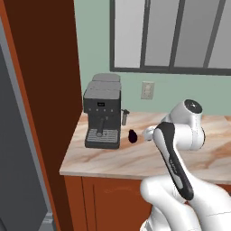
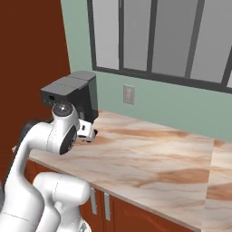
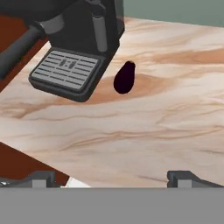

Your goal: Place the beer on the top shelf of the fridge to keep it out of children's reach, and place the mushroom and eggplant on lower shelves for easy access.

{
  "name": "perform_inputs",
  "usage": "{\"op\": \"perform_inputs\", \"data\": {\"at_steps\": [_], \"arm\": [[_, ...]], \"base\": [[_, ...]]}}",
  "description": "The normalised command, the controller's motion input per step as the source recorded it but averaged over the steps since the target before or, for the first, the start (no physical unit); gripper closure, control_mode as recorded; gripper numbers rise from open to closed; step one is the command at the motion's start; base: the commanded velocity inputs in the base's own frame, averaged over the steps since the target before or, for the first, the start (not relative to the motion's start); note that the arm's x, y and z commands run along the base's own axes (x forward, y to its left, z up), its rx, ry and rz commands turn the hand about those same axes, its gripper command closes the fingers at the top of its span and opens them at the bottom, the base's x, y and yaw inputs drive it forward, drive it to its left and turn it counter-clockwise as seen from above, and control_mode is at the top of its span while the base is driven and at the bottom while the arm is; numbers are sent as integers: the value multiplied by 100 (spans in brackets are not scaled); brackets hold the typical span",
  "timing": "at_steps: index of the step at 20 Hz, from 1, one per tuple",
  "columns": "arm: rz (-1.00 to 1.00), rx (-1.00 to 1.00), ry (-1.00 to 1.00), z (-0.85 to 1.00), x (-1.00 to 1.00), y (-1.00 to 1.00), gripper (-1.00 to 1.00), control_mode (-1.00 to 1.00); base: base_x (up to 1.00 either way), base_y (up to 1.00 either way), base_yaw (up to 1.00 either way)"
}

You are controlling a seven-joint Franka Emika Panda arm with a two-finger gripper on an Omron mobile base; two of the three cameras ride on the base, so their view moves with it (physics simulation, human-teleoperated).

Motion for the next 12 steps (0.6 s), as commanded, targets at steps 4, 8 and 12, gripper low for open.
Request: {"op": "perform_inputs", "data": {"at_steps": [4,8,12], "arm": [[0,0,11,-17,50,0,-100,-100],[0,0,18,-12,61,0,-100,-100],[2,0,15,-19,59,0,-100,-100]], "base": [[0,0,0],[0,0,0],[0,0,0]]}}
